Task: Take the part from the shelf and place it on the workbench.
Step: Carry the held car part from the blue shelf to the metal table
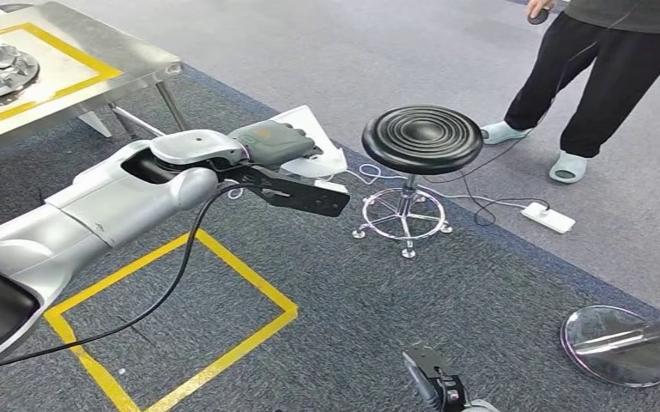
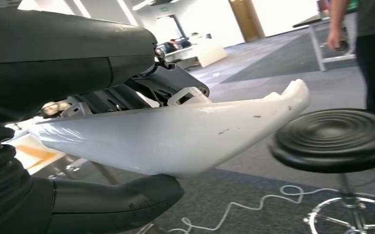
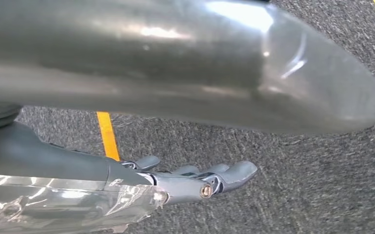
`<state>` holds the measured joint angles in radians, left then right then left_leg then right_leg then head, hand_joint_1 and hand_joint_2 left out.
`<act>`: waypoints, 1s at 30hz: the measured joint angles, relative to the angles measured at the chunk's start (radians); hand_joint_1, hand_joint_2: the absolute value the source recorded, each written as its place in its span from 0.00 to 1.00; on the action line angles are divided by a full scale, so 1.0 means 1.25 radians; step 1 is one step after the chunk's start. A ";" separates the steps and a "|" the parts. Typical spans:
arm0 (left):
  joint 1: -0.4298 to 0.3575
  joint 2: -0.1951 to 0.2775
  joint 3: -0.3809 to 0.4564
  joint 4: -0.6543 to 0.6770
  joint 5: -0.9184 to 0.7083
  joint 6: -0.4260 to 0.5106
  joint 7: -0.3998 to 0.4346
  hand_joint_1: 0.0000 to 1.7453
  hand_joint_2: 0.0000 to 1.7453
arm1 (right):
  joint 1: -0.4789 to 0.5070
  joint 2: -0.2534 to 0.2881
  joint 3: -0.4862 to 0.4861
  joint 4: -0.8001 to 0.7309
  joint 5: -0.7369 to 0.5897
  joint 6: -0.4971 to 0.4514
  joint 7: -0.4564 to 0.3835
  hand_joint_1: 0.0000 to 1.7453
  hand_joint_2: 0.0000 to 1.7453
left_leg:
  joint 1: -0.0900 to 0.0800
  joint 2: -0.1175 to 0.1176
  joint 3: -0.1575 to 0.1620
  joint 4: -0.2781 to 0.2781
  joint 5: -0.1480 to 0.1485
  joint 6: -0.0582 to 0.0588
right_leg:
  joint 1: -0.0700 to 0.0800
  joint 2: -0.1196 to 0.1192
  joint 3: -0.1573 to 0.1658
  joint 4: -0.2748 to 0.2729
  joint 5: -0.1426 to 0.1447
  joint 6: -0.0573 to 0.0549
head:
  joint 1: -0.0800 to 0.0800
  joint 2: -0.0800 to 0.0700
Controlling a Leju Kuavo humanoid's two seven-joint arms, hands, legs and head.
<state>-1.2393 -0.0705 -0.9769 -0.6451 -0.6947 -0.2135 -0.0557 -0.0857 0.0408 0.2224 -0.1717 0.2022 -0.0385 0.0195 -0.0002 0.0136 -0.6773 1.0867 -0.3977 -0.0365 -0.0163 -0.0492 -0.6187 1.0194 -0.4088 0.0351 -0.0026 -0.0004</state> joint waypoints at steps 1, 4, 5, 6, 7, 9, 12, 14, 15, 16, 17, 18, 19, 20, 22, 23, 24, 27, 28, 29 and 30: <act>-0.001 0.000 0.000 0.000 0.000 0.000 0.000 1.00 1.00 | 0.000 0.000 0.000 0.000 0.000 0.000 0.000 0.00 0.00 | -0.001 0.009 0.014 -0.024 0.010 0.002 | 0.000 -0.002 0.001 0.000 -0.001 0.001 | 0.000 0.000; -0.003 0.000 0.000 0.000 0.000 0.000 0.000 1.00 1.00 | 0.000 0.000 0.000 0.000 0.001 0.000 0.000 0.00 0.00 | -0.003 0.019 0.024 -0.045 0.011 0.004 | 0.003 -0.005 0.000 0.002 -0.002 0.003 | -0.001 0.000; -0.004 0.000 0.000 0.000 0.000 0.000 0.000 1.00 1.00 | 0.000 0.000 0.000 0.000 0.002 0.000 0.001 0.00 0.00 | -0.004 0.018 0.027 -0.054 0.010 0.008 | 0.005 -0.010 0.000 0.003 -0.003 0.007 | -0.001 0.000; -0.007 0.002 0.000 0.000 0.001 -0.001 0.000 1.00 1.00 | 0.000 0.000 0.000 0.000 0.003 0.001 0.001 0.00 0.00 | -0.004 0.013 0.031 -0.065 0.009 0.016 | 0.006 -0.011 -0.001 0.008 -0.009 0.013 | -0.001 0.000; -0.009 0.003 0.001 0.000 0.002 -0.001 -0.001 1.00 1.00 | -0.001 0.000 0.000 0.000 0.005 0.001 0.002 0.00 0.00 | -0.003 0.005 0.034 -0.074 0.009 0.024 | 0.006 -0.006 -0.009 0.027 -0.022 0.020 | 0.000 0.000; -0.011 0.004 0.001 0.000 0.005 -0.004 -0.004 1.00 1.00 | -0.002 0.000 -0.001 0.000 0.008 0.002 0.003 0.00 0.00 | 0.002 -0.016 0.035 -0.075 0.012 0.035 | 0.004 0.017 -0.044 0.108 -0.067 0.030 | 0.005 0.000; -0.005 0.000 -0.001 0.000 0.010 -0.007 -0.006 1.00 1.00 | -0.002 0.000 -0.001 0.000 0.010 0.001 0.004 0.00 0.00 | 0.002 -0.037 0.035 -0.075 0.012 0.037 | 0.004 0.034 -0.111 0.237 -0.109 0.033 | 0.006 0.000; -0.002 0.000 -0.001 0.000 0.012 -0.005 -0.006 1.00 1.00 | -0.002 0.000 -0.001 0.000 0.012 0.001 0.005 0.00 0.00 | 0.004 -0.052 0.037 -0.074 0.012 0.036 | 0.003 0.037 -0.097 0.195 -0.071 0.033 | 0.006 0.000; -0.003 -0.001 -0.001 0.000 0.012 -0.004 -0.006 1.00 1.00 | -0.003 -0.001 -0.001 0.000 0.013 0.001 0.005 0.00 0.00 | 0.005 -0.059 0.037 -0.073 0.011 0.034 | 0.001 0.044 -0.071 0.138 -0.040 0.033 | 0.006 0.000; -0.005 -0.001 -0.001 0.000 0.013 -0.003 -0.006 1.00 1.00 | -0.003 -0.001 -0.001 0.000 0.014 0.000 0.005 0.00 0.00 | 0.005 -0.066 0.037 -0.072 0.010 0.030 | -0.002 0.054 -0.041 0.081 -0.017 0.034 | 0.006 0.000; -0.007 -0.001 0.000 0.000 0.014 -0.001 -0.006 1.00 1.00 | -0.004 -0.001 -0.001 0.000 0.015 0.000 0.005 0.00 0.00 | 0.005 -0.072 0.035 -0.071 0.010 0.025 | -0.004 0.064 -0.019 0.038 -0.004 0.032 | 0.006 0.000; -0.008 0.000 0.000 0.000 0.015 -0.001 -0.006 1.00 1.00 | -0.005 -0.001 -0.001 0.000 0.017 0.000 0.005 0.00 0.00 | 0.005 -0.077 0.032 -0.070 0.012 0.020 | -0.005 0.072 -0.007 0.014 0.000 0.030 | 0.006 0.000; -0.008 0.002 0.000 0.000 0.017 0.000 -0.006 1.00 1.00 | -0.006 -0.001 -0.001 0.000 0.018 0.000 0.006 0.00 0.00 | 0.005 -0.082 0.030 -0.072 0.014 0.015 | -0.004 0.074 -0.004 0.008 -0.003 0.024 | 0.006 0.000; -0.008 0.004 0.001 0.000 0.018 0.000 -0.006 1.00 1.00 | -0.007 -0.001 -0.001 0.000 0.019 0.000 0.006 0.00 0.00 | 0.007 -0.085 0.029 -0.074 0.017 0.010 | -0.003 0.071 -0.006 0.008 -0.002 0.018 | 0.006 0.000; -0.008 0.011 0.001 0.000 0.019 0.000 -0.006 1.00 1.00 | -0.010 -0.002 -0.002 0.000 0.021 0.000 0.007 0.00 0.00 | 0.007 -0.072 0.023 -0.066 0.007 0.002 | -0.002 0.063 -0.006 0.005 0.001 0.007 | 0.004 0.000; -0.008 0.014 0.002 0.000 0.019 0.001 -0.006 1.00 1.00 | -0.011 -0.002 -0.002 0.000 0.022 0.000 0.008 0.00 0.00 | 0.006 -0.059 0.012 -0.041 -0.010 -0.001 | -0.003 0.058 -0.006 0.003 0.003 0.002 | 0.002 0.000; -0.007 0.015 0.002 0.000 0.020 0.002 -0.006 1.00 1.00 | -0.010 -0.002 -0.002 0.000 0.023 0.000 0.009 0.00 0.00 | 0.005 -0.043 -0.006 -0.001 -0.035 -0.003 | -0.002 0.052 -0.005 0.002 0.003 -0.001 | 0.001 0.000; 0.002 0.020 0.002 0.000 0.020 0.005 -0.006 1.00 1.00 | -0.009 -0.002 -0.002 0.000 0.029 0.000 0.012 0.00 0.00 | 0.004 -0.028 -0.075 0.142 -0.091 -0.006 | 0.000 0.031 -0.005 0.002 0.001 -0.006 | -0.001 0.000; 0.006 0.024 0.002 0.000 0.020 0.006 -0.006 1.00 1.00 | -0.010 -0.002 -0.002 0.000 0.033 0.000 0.014 0.00 0.00 | 0.004 -0.027 -0.079 0.151 -0.085 -0.005 | 0.001 0.025 -0.004 0.002 0.001 -0.006 | -0.002 0.000; 0.008 0.031 0.002 0.000 0.020 0.007 -0.007 1.00 1.00 | -0.011 -0.001 -0.002 0.000 0.038 0.000 0.015 0.00 0.00 | 0.004 -0.025 -0.068 0.129 -0.065 -0.003 | 0.001 0.019 -0.003 0.002 0.001 -0.006 | -0.002 0.000; 0.009 0.038 0.002 -0.001 0.020 0.008 -0.007 1.00 1.00 | -0.012 0.000 -0.002 0.000 0.042 0.000 0.017 0.00 0.00 | 0.002 -0.019 -0.043 0.083 -0.037 0.000 | 0.001 0.014 -0.001 0.002 0.000 -0.006 | -0.002 0.000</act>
<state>-1.2282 -0.0227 -0.9740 -0.6467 -0.6701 -0.2029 -0.0648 -0.1008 0.0403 0.2195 -0.1719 0.2547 -0.0385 0.0408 0.0026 -0.0100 -0.7316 1.1901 -0.4442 -0.0369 -0.0147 -0.0317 -0.6205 1.0215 -0.4089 0.0278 -0.0050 -0.0004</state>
